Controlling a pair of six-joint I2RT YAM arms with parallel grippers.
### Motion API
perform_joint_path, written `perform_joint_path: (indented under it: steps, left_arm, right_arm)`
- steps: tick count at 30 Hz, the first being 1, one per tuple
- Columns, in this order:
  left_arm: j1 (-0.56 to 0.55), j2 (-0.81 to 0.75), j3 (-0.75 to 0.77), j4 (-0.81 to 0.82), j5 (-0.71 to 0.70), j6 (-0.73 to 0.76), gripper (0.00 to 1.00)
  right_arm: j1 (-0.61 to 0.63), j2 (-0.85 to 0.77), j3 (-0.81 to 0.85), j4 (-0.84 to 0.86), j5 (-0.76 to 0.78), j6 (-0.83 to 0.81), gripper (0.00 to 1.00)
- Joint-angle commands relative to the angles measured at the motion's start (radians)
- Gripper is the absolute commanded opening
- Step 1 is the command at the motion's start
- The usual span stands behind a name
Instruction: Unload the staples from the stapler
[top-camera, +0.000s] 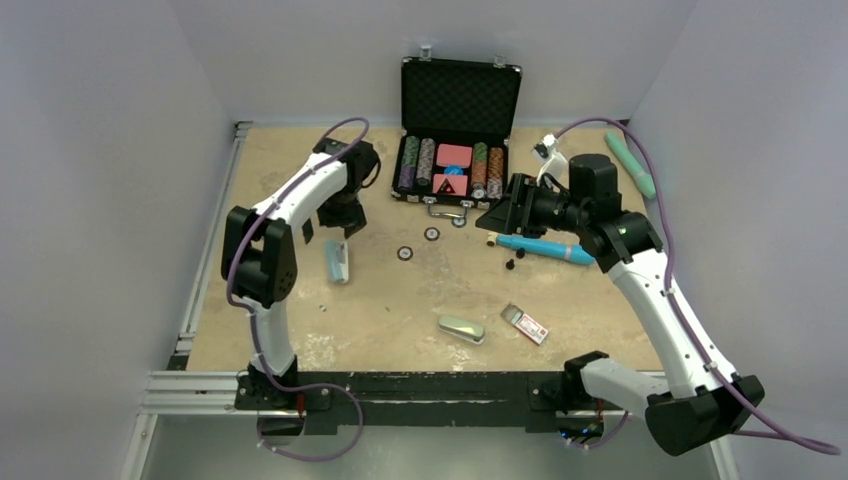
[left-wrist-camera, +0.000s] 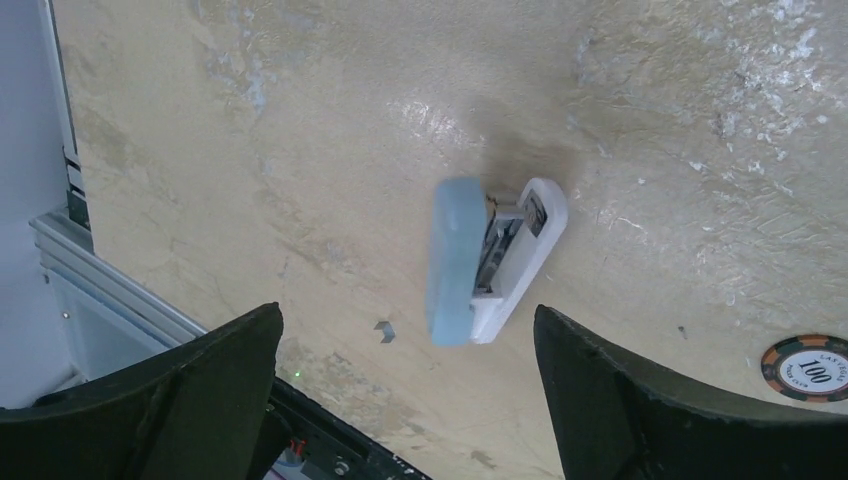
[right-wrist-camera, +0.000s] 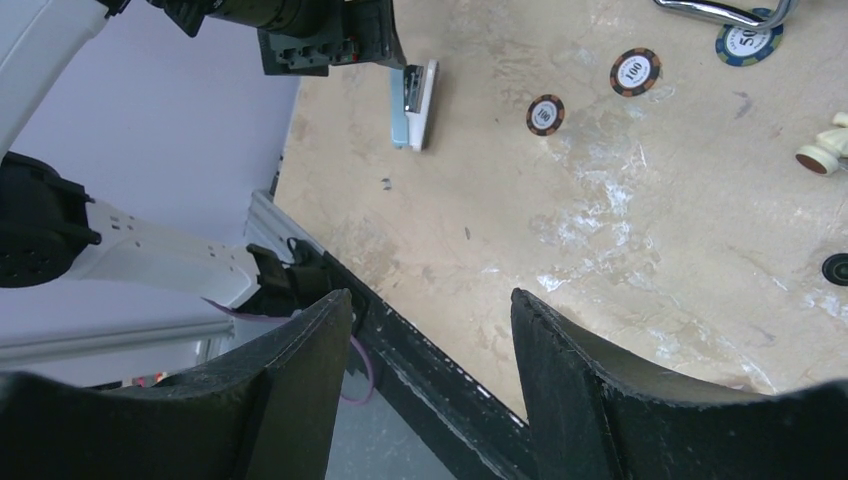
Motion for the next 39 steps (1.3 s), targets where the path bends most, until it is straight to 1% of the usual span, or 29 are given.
perform_joint_path:
  steps: [1,7,12,15,17,19,22,23,24,25,26,30,32,35,39]
  left_arm:
    - [-0.010,-0.009,0.060,-0.041,-0.034,0.002,1.00]
    - [-0.028,-0.066,0.065,-0.008,0.001,0.051,1.00]
    - [-0.049,-0.113,0.058,-0.015,0.000,0.080,1.00]
    - [-0.075,-0.193,-0.023,0.059,0.040,0.141,1.00]
    - [-0.114,-0.271,-0.109,0.148,0.070,0.215,1.00]
    - [-0.160,-0.336,-0.190,0.212,0.067,0.265,1.00]
    - [-0.236,-0.440,-0.309,0.312,0.065,0.348,0.99]
    - [-0.253,-0.471,-0.345,0.347,0.088,0.369,0.99]
    - [-0.263,-0.499,-0.378,0.360,0.126,0.386,0.99]
    - [-0.266,-0.520,-0.391,0.366,0.189,0.409,0.97]
    - [-0.275,-0.539,-0.406,0.375,0.244,0.425,0.95]
    - [-0.321,-0.651,-0.499,0.482,0.362,0.484,0.94]
    - [-0.342,-0.682,-0.527,0.524,0.446,0.521,0.95]
    - [-0.389,-0.699,-0.540,0.553,0.528,0.591,0.95]
    - [-0.455,-0.675,-0.523,0.565,0.612,0.651,0.95]
  right_arm:
    - [-0.002,-0.010,0.016,0.015,-0.023,-0.043,0.64]
    - [-0.003,-0.012,0.011,0.011,-0.023,-0.046,0.63]
    - [-0.002,-0.011,0.007,0.006,0.001,-0.040,0.63]
    - [-0.001,-0.020,-0.005,-0.009,0.042,-0.041,0.62]
    - [-0.001,-0.033,-0.014,-0.016,0.101,-0.025,0.62]
    - [-0.001,-0.034,-0.033,-0.022,0.125,-0.016,0.61]
    - [-0.001,-0.001,-0.043,-0.087,0.113,-0.083,0.60]
    - [-0.002,0.006,-0.045,-0.104,0.117,-0.087,0.62]
    - [-0.002,0.009,-0.052,-0.111,0.119,-0.081,0.69]
    - [-0.002,0.007,-0.058,-0.112,0.127,-0.071,0.92]
    - [-0.001,0.002,-0.066,-0.111,0.135,-0.057,0.98]
    - [-0.002,-0.005,-0.077,-0.117,0.133,-0.025,0.99]
    - [-0.002,-0.014,-0.075,-0.125,0.150,-0.018,0.99]
    - [-0.002,-0.042,-0.073,-0.135,0.180,-0.013,0.98]
    - [-0.001,-0.101,-0.101,-0.143,0.158,-0.001,0.99]
